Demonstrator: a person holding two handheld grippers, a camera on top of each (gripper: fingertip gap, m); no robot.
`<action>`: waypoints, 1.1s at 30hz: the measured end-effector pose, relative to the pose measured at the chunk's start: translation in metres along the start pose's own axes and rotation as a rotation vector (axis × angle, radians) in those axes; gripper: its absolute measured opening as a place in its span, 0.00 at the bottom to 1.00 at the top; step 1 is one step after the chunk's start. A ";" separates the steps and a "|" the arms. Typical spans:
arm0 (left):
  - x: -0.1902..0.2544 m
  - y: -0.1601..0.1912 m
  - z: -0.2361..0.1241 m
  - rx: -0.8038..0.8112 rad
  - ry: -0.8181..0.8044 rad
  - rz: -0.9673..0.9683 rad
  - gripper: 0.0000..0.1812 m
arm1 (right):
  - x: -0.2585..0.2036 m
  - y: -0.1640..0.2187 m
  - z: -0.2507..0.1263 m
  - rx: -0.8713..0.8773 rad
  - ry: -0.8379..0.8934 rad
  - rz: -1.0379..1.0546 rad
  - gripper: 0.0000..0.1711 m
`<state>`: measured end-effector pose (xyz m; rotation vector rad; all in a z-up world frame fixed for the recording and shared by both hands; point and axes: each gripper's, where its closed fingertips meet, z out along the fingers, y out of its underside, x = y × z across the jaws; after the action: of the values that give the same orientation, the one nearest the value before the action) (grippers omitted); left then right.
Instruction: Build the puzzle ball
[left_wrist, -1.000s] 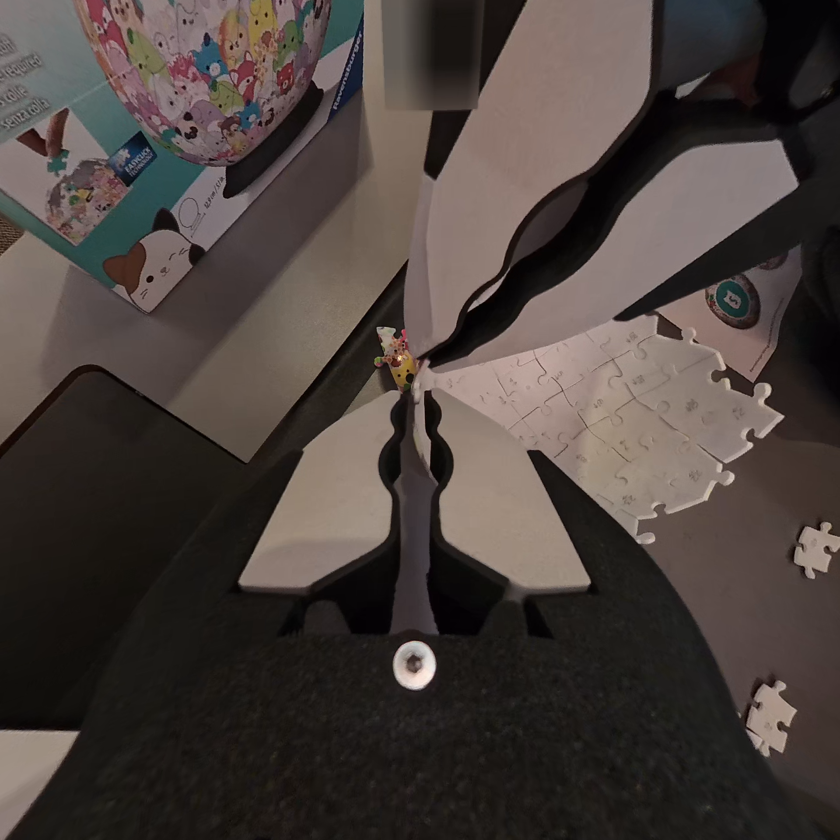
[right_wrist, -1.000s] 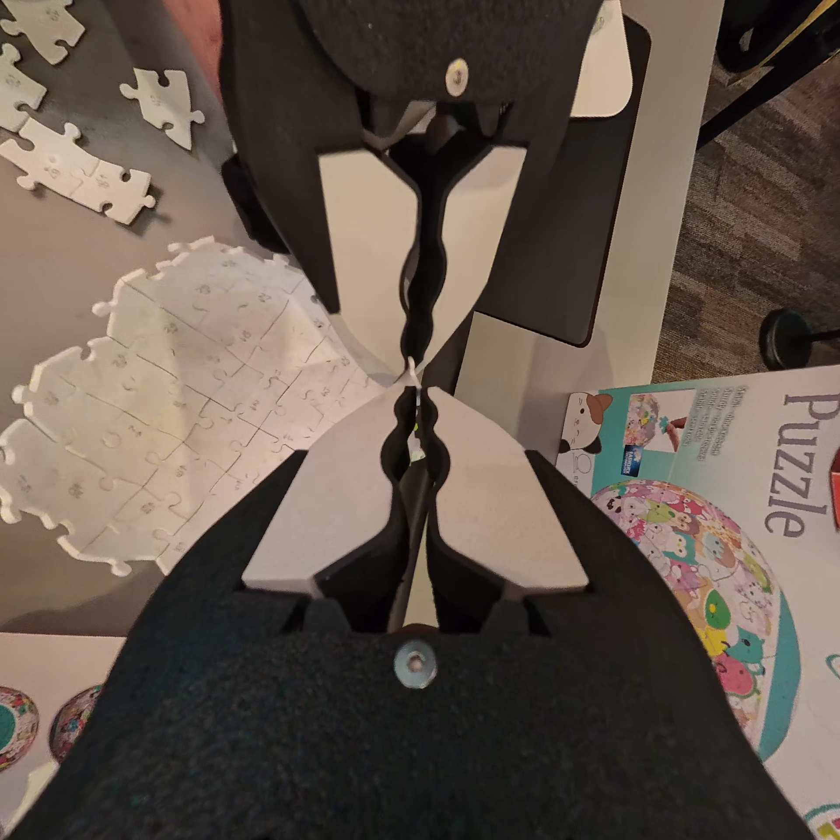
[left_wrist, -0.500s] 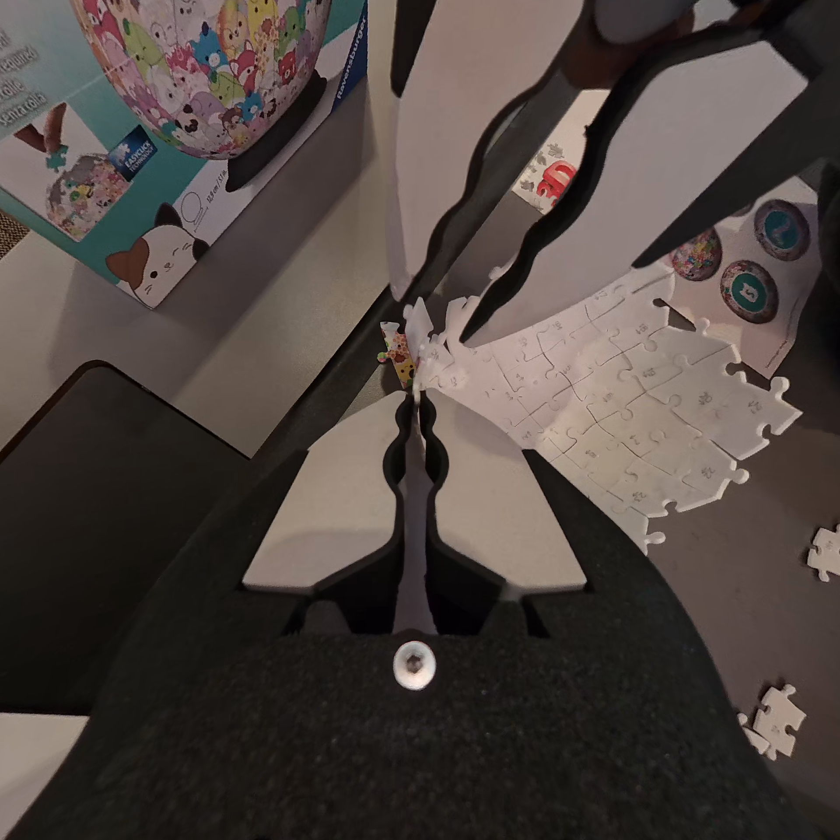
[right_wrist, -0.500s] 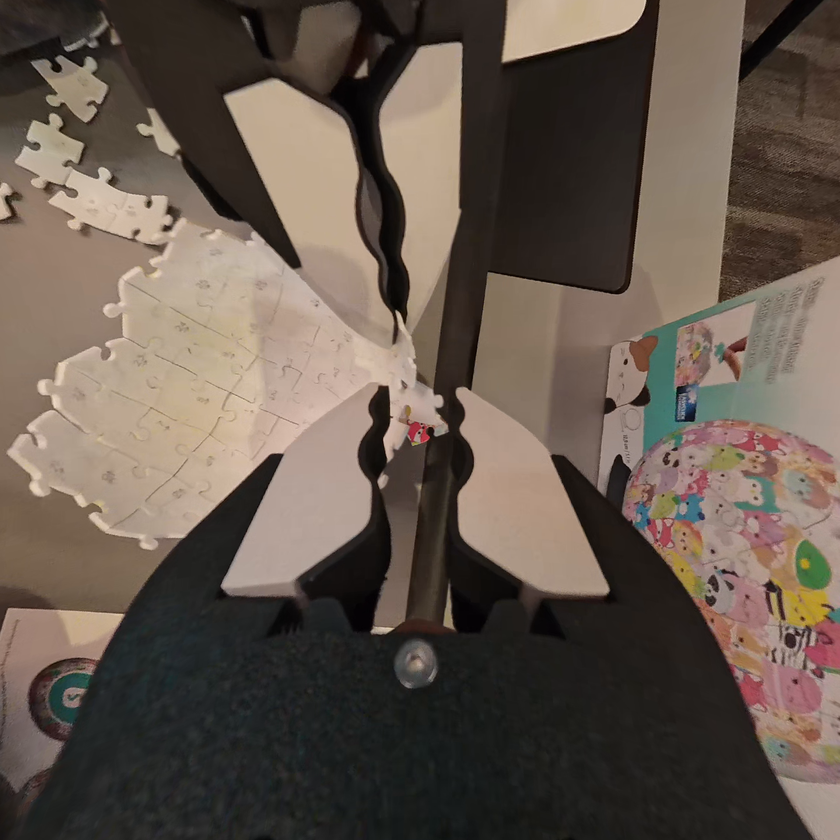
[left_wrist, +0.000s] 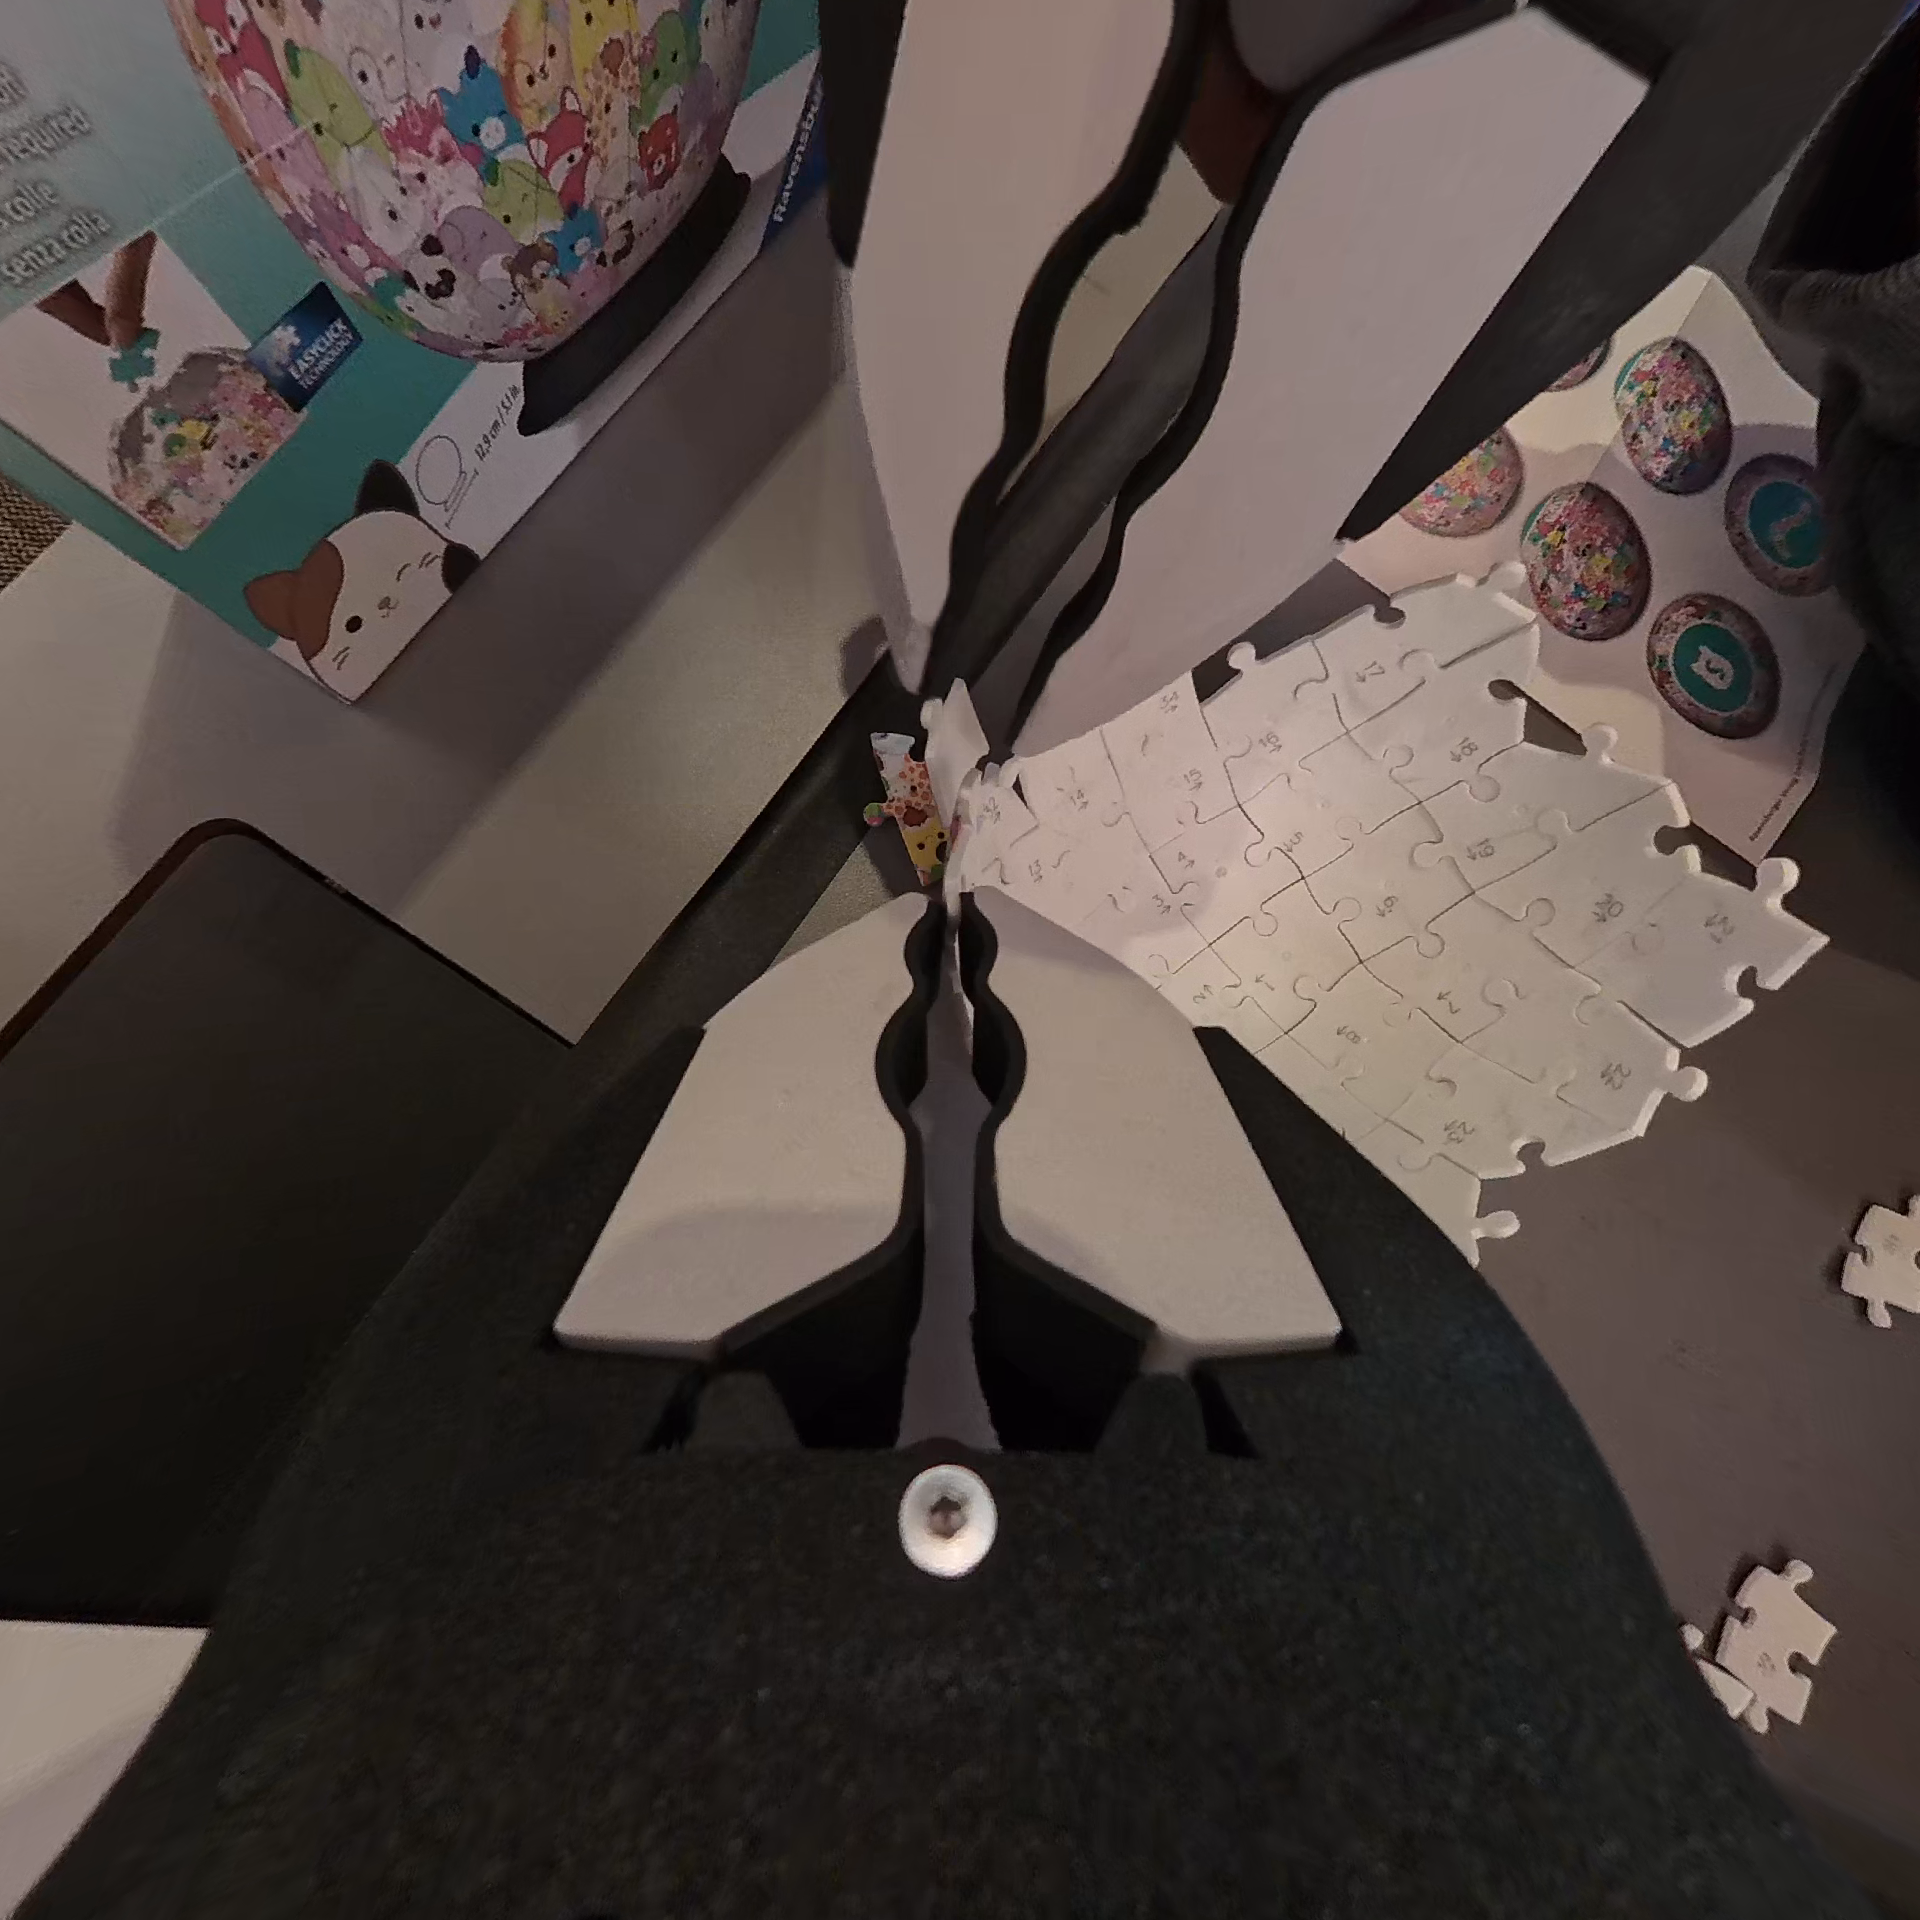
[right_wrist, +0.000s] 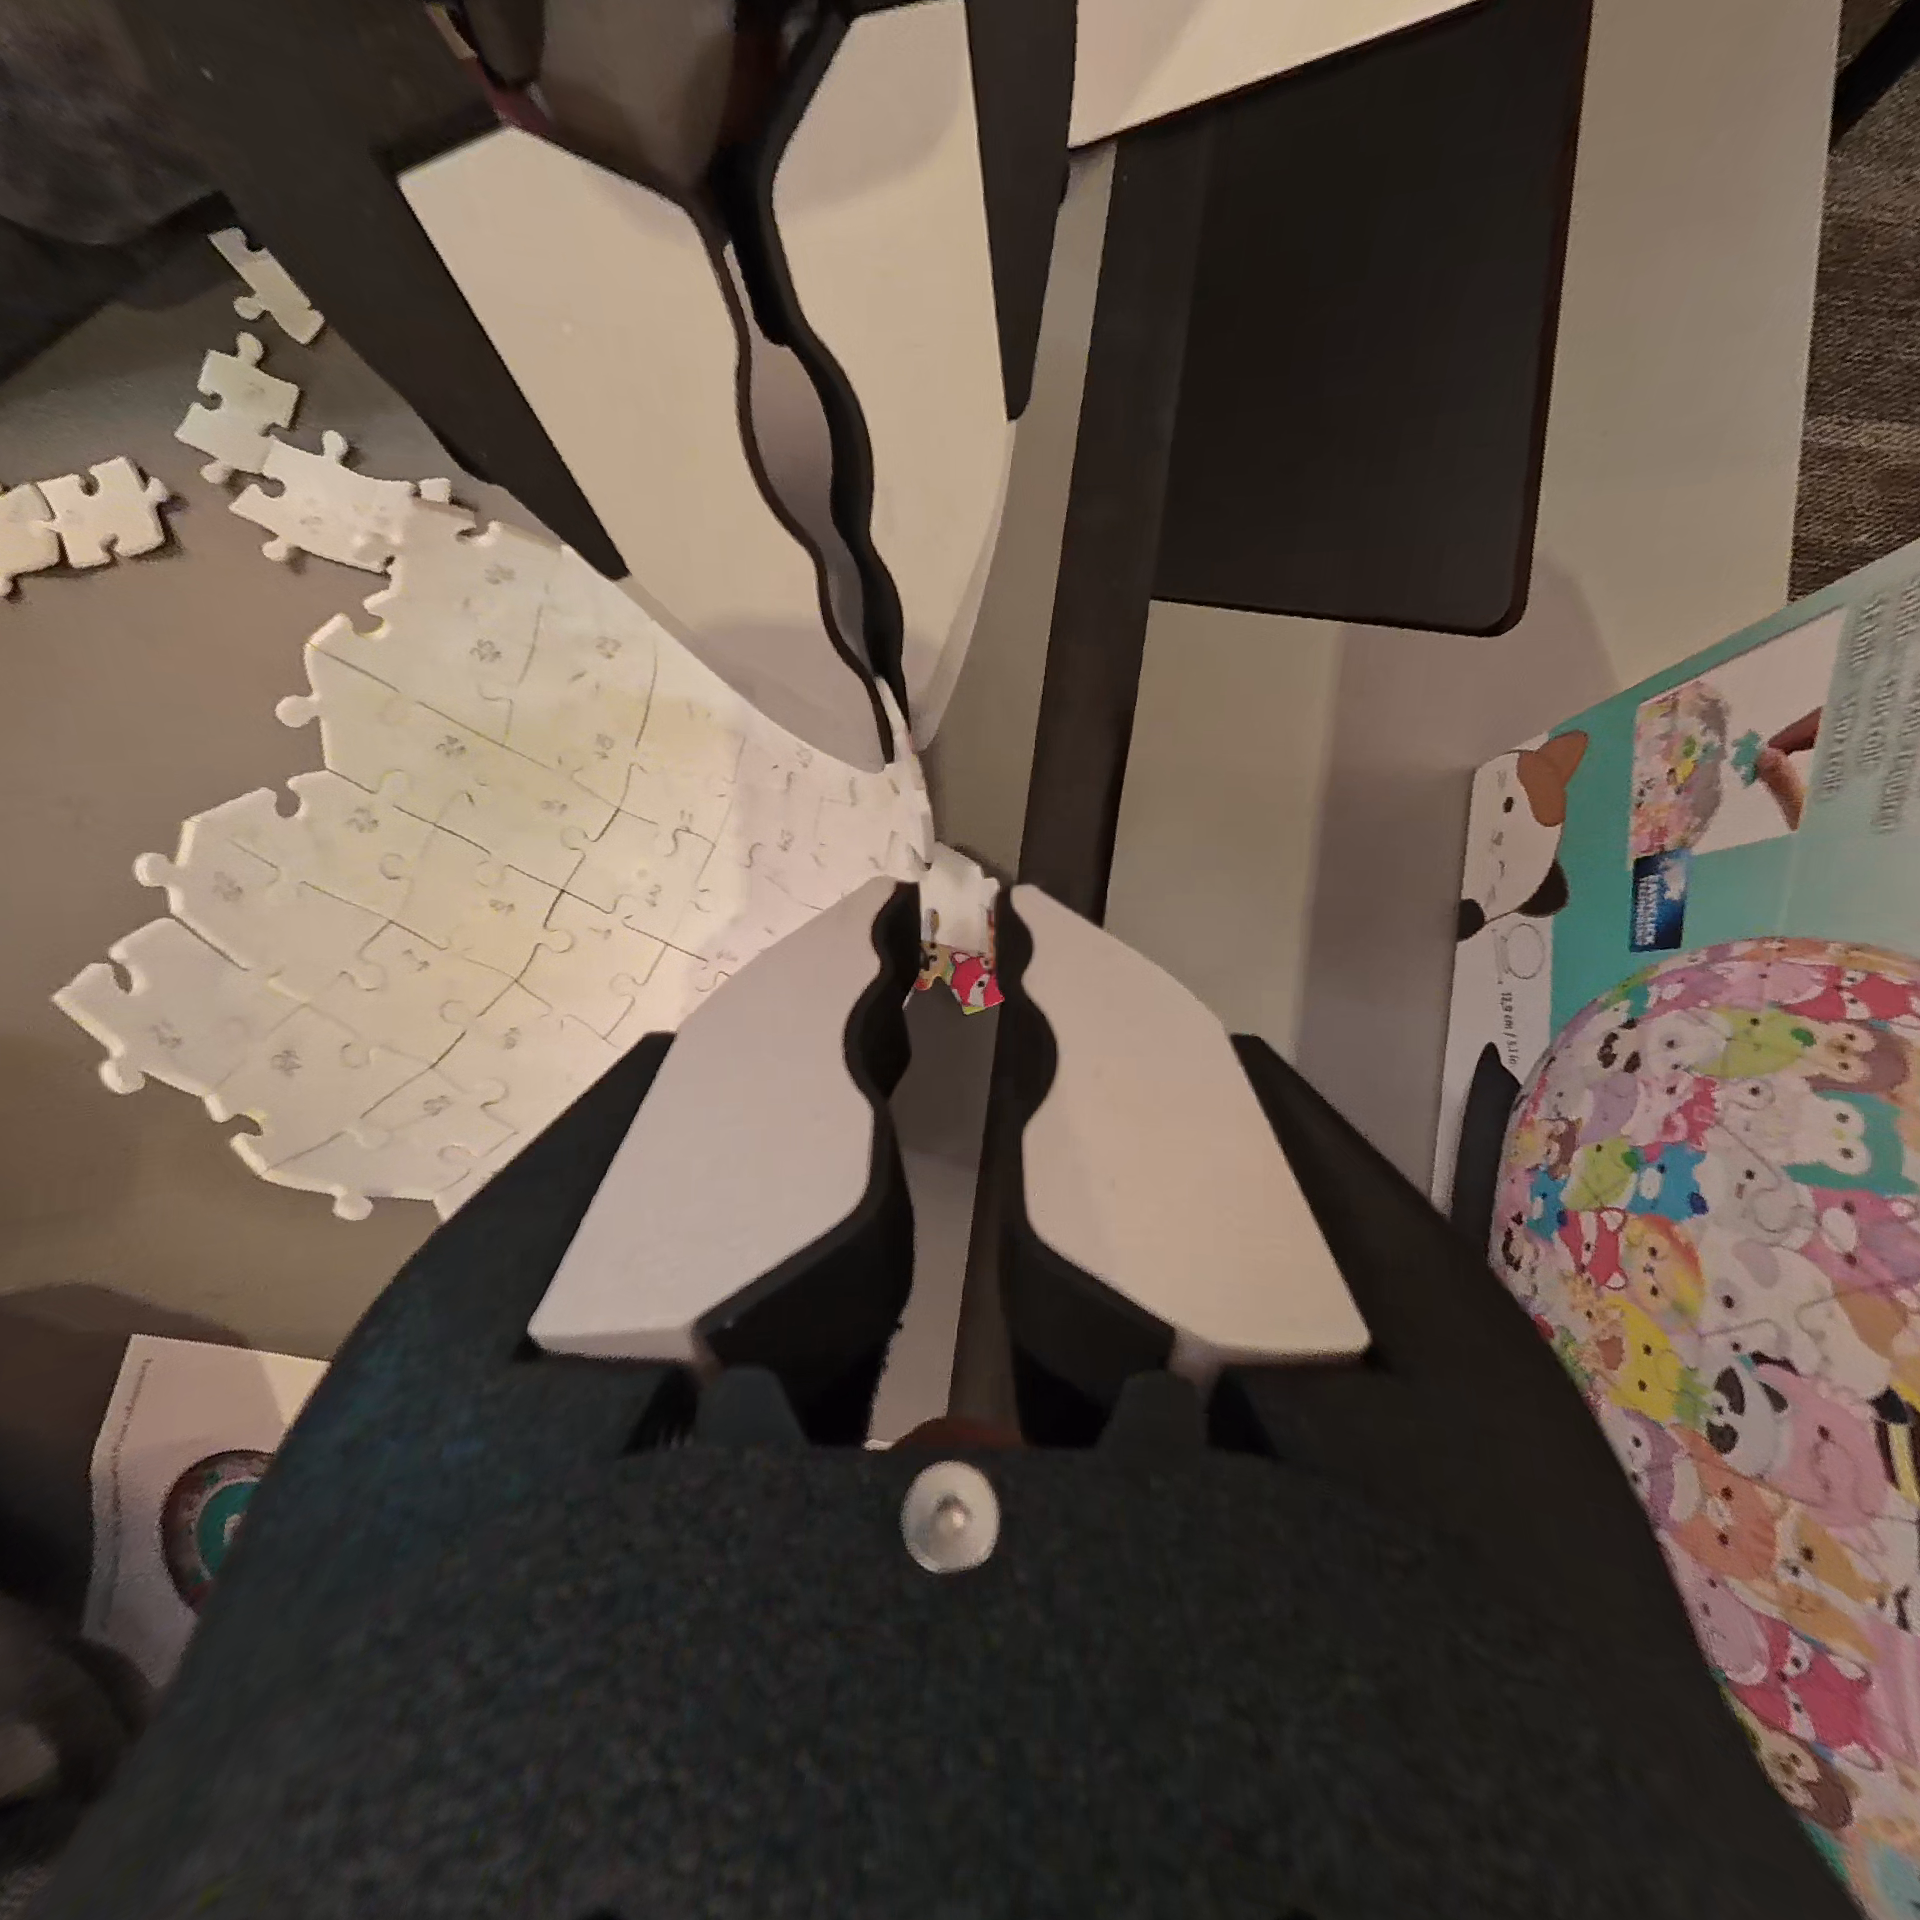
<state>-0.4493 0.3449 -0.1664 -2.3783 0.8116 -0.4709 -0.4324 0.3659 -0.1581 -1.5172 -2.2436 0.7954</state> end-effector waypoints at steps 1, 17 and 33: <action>0.000 0.000 0.000 -0.001 -0.002 0.001 0.01 | 0.000 0.000 -0.001 -0.001 0.001 0.000 0.07; 0.000 0.000 -0.001 -0.003 -0.009 0.004 0.01 | 0.002 -0.002 -0.004 0.015 0.024 -0.005 0.07; 0.000 -0.001 -0.001 -0.003 -0.011 0.007 0.01 | 0.011 -0.002 -0.002 0.090 -0.037 0.113 0.07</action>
<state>-0.4493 0.3449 -0.1652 -2.3785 0.8157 -0.4537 -0.4371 0.3755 -0.1558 -1.6105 -2.1322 0.9512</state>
